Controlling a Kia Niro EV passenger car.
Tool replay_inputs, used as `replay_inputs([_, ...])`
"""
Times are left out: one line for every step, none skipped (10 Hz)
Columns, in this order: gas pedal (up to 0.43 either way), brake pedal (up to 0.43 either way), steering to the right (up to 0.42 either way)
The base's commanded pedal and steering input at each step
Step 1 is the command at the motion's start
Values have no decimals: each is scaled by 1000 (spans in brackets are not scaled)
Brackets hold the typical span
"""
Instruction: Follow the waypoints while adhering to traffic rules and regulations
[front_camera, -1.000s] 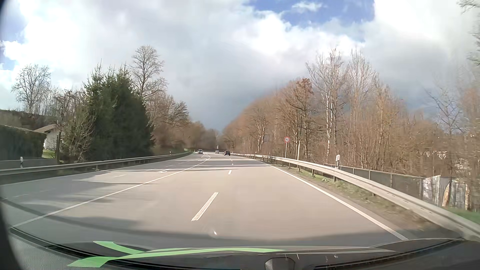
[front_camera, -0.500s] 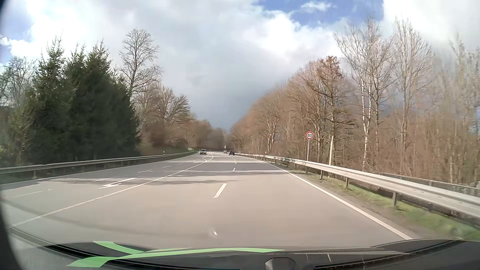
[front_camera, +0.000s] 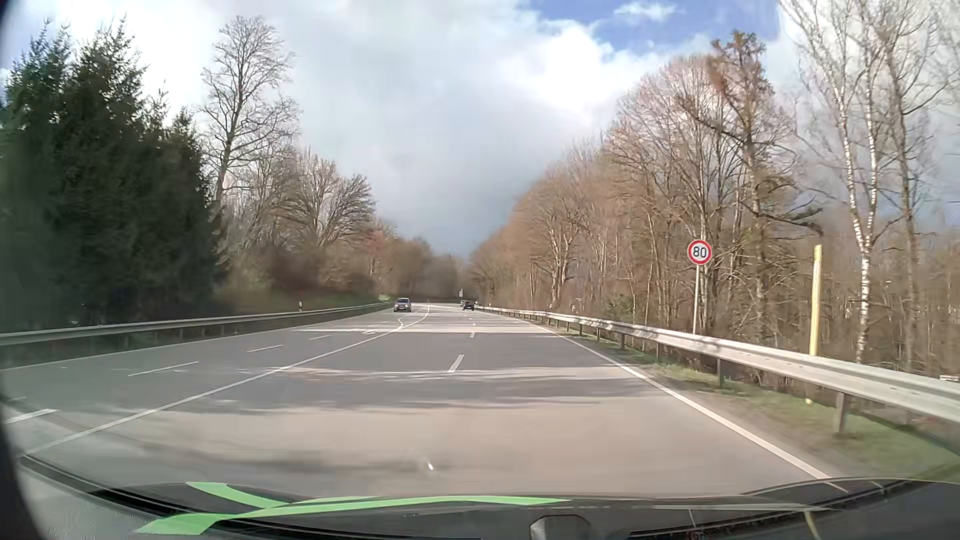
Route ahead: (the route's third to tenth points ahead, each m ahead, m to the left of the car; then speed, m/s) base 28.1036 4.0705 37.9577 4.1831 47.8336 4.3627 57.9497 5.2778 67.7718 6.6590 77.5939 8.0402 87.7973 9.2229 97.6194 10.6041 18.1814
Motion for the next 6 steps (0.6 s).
replay_inputs([150, 0, -14])
replay_inputs([150, 0, -14])
replay_inputs([150, 0, -13])
replay_inputs([150, 0, -11])
replay_inputs([150, 0, -10])
replay_inputs([150, 0, -11])
